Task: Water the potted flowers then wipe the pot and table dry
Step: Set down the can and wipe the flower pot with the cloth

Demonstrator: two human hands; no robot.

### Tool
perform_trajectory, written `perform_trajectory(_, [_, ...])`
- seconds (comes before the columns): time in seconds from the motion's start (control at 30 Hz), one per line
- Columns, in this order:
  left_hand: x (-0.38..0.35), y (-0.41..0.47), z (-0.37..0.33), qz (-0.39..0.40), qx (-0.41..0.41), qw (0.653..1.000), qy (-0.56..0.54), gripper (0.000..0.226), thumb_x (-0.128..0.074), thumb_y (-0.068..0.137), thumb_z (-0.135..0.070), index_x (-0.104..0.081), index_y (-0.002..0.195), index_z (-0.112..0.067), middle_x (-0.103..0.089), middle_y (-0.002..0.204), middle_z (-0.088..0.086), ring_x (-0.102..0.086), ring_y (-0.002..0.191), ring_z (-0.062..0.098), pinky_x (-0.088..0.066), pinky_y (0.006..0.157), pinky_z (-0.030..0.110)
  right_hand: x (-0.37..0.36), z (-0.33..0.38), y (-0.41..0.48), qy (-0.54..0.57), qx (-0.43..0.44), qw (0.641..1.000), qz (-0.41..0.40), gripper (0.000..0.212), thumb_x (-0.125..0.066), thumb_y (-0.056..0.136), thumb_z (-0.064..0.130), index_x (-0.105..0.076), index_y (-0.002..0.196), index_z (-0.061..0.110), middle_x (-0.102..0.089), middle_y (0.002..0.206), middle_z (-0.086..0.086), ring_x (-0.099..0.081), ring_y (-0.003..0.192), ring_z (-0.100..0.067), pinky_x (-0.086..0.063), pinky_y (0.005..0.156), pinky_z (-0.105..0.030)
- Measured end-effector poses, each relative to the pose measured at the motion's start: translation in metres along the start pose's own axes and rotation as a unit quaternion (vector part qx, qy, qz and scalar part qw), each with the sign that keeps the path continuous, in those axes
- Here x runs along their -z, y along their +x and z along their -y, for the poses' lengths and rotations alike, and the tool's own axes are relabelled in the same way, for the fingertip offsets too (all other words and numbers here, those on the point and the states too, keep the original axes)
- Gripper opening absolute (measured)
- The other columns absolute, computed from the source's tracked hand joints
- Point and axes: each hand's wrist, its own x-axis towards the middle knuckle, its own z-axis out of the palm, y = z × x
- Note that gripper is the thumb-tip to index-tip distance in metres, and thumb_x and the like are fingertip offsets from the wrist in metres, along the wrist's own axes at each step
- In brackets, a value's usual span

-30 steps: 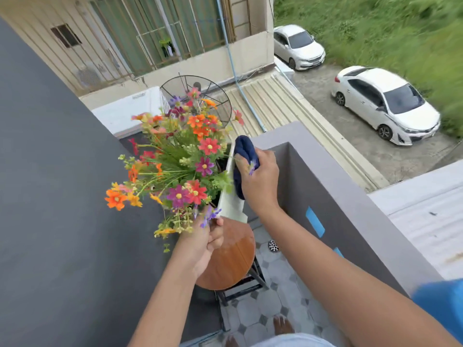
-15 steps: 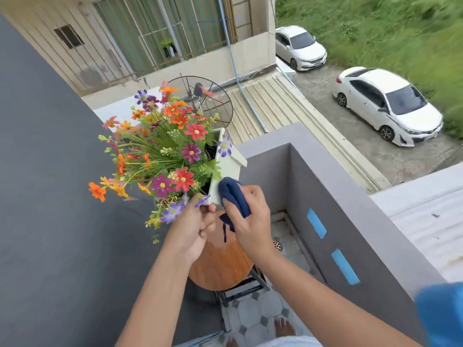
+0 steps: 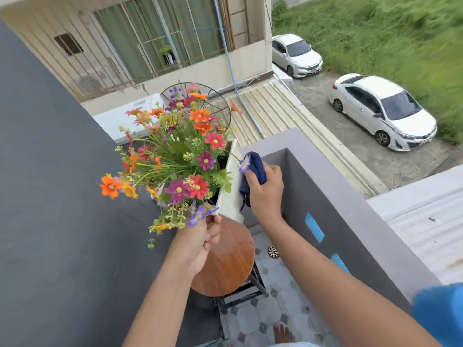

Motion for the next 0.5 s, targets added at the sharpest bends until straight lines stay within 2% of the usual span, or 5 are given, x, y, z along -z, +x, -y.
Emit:
perform_trajectory(0.1, [-0.006,0.008,-0.008,-0.012,0.01,1.0,0.003,0.031,-0.024,0.102,-0.007,-0.043,0.077,-0.013,-0.048,0.064,0.001,-0.024,0.032,0.002,-0.017,0.03,0.015,-0.001,0.024,-0.023,0.034,0.058,0.997,0.027,0.024,-0.067,0.088,0.002,-0.062,0.075,0.021,-0.045,0.078,0.0,-0.047,0.08,-0.016,-0.034,0.067,-0.016])
perform_trajectory(0.13, [-0.006,0.012,-0.012,-0.018,0.013,1.0,-0.009,0.03,-0.024,0.101,-0.007,-0.043,0.079,-0.013,-0.048,0.064,0.001,-0.024,0.031,0.002,-0.017,0.03,0.015,-0.002,0.029,-0.035,0.04,0.086,0.994,0.047,0.024,-0.068,0.087,0.001,-0.066,0.082,0.024,-0.049,0.082,-0.003,-0.05,0.083,-0.015,-0.036,0.071,-0.015])
perform_trajectory(0.23, [-0.003,0.016,-0.022,-0.02,0.006,0.999,-0.03,0.026,-0.027,0.097,-0.004,-0.045,0.079,-0.013,-0.048,0.063,0.002,-0.025,0.031,0.002,-0.016,0.03,0.016,0.002,0.021,-0.065,0.02,0.144,0.985,0.088,0.024,-0.07,0.085,-0.001,-0.072,0.107,0.008,-0.054,0.092,-0.01,-0.054,0.089,-0.011,-0.038,0.077,-0.014])
perform_trajectory(0.4, [-0.002,0.009,-0.021,0.002,0.003,0.999,-0.049,0.029,-0.032,0.096,-0.002,-0.042,0.072,-0.014,-0.047,0.062,0.002,-0.025,0.031,0.001,-0.018,0.028,0.013,0.01,-0.009,-0.076,0.009,0.071,0.995,0.076,0.003,-0.068,0.088,0.006,-0.069,0.088,0.008,-0.06,0.087,-0.01,-0.054,0.091,-0.006,-0.039,0.076,-0.021])
perform_trajectory(0.5, [-0.004,0.005,-0.015,-0.004,0.009,1.0,-0.023,0.03,-0.028,0.1,-0.006,-0.043,0.075,-0.013,-0.049,0.063,0.003,-0.025,0.032,0.002,-0.02,0.029,0.014,0.007,0.008,-0.067,0.029,0.044,0.997,0.065,0.01,-0.066,0.089,0.006,-0.065,0.08,0.011,-0.059,0.084,-0.006,-0.055,0.091,-0.012,-0.04,0.074,-0.022])
